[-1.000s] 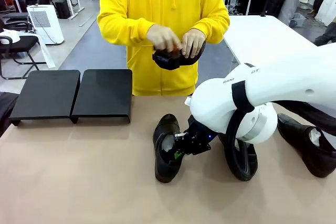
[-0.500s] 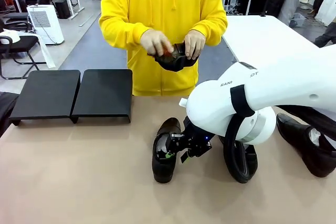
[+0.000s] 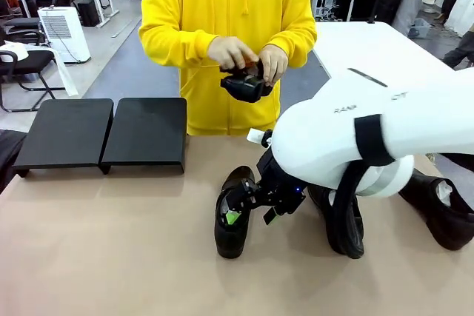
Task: Organize the shoes by placing them on the stand.
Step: Pick up one Shoe and place it in the middle of the table.
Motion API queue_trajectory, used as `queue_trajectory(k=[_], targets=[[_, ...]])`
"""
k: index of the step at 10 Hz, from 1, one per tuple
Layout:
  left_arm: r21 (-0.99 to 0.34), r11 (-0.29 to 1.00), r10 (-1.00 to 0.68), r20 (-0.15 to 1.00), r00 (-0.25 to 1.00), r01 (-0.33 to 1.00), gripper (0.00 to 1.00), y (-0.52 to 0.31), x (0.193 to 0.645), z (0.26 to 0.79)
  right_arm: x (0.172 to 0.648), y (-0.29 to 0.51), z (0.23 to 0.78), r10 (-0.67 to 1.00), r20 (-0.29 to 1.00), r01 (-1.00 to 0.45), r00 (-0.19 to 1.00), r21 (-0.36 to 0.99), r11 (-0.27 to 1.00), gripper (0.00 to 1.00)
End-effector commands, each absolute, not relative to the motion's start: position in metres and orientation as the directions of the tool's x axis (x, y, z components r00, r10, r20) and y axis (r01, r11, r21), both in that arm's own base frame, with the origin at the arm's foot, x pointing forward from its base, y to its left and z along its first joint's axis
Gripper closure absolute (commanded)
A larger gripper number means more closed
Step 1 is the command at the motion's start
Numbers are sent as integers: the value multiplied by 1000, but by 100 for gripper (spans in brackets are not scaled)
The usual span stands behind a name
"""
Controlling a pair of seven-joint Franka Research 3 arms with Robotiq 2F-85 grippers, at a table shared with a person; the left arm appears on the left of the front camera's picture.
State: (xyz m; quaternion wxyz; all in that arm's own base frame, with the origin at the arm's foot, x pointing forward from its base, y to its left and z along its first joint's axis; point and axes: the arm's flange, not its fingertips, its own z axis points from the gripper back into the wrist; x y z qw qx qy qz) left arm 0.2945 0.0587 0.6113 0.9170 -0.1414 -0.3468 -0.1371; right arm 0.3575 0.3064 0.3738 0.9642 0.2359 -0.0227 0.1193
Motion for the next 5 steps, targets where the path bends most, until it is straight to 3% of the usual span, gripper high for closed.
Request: queue_trajectory(k=[1, 5], targets=[[-168, 916, -160, 679, 716, 364, 0, 59, 294, 611, 371, 308, 357, 182, 79, -198, 980, 450, 871, 0], [-168, 916, -160, 679, 716, 364, 0, 59, 294, 611, 371, 308, 357, 182, 79, -198, 980, 450, 871, 0]])
